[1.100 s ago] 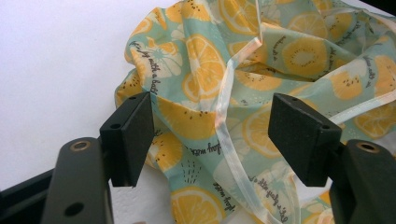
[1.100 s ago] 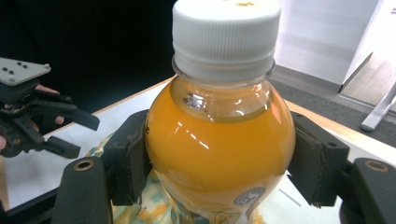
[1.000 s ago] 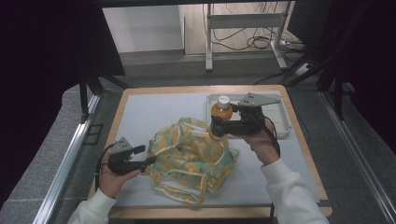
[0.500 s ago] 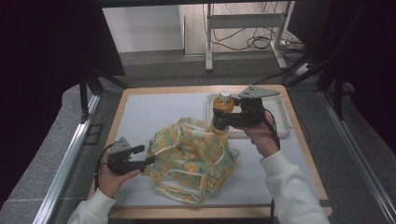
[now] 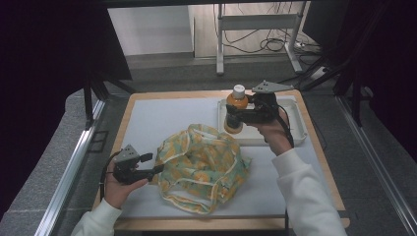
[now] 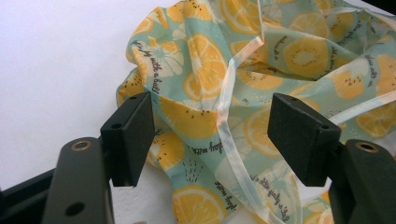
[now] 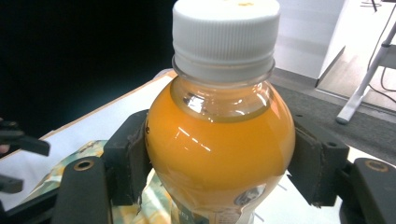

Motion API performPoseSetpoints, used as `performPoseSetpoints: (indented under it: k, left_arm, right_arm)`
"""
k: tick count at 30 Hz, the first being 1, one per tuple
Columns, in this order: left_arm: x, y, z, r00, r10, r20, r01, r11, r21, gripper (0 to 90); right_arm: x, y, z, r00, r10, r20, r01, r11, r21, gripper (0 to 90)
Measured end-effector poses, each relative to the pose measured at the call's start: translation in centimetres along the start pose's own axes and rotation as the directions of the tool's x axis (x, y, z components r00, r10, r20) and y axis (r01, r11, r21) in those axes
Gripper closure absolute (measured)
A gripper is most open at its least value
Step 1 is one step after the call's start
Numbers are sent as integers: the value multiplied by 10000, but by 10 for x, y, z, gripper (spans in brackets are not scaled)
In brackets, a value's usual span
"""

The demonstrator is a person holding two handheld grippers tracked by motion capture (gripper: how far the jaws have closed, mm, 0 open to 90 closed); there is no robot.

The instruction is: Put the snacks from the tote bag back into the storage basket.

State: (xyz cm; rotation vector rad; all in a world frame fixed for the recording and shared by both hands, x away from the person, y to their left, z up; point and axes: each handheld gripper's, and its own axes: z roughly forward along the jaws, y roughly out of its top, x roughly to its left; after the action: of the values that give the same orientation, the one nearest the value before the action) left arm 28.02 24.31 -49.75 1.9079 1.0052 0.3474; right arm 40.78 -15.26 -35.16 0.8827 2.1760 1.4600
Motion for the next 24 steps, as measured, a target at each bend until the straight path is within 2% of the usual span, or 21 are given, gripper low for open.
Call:
performPoseSetpoints:
  k: [13, 24]
  left_arm:
    - [0, 0, 0, 10000, 18, 19, -18, 10000, -8, 325]
    - [0, 0, 0, 10000, 16, 20, -16, 10000, 9, 327]
  right_arm:
    - [-17, 5, 21, 9990, 217, 399, -222, 9997, 121, 302]
    - [-41, -3, 42, 9957, 542, 748, -570, 9978, 348, 302]
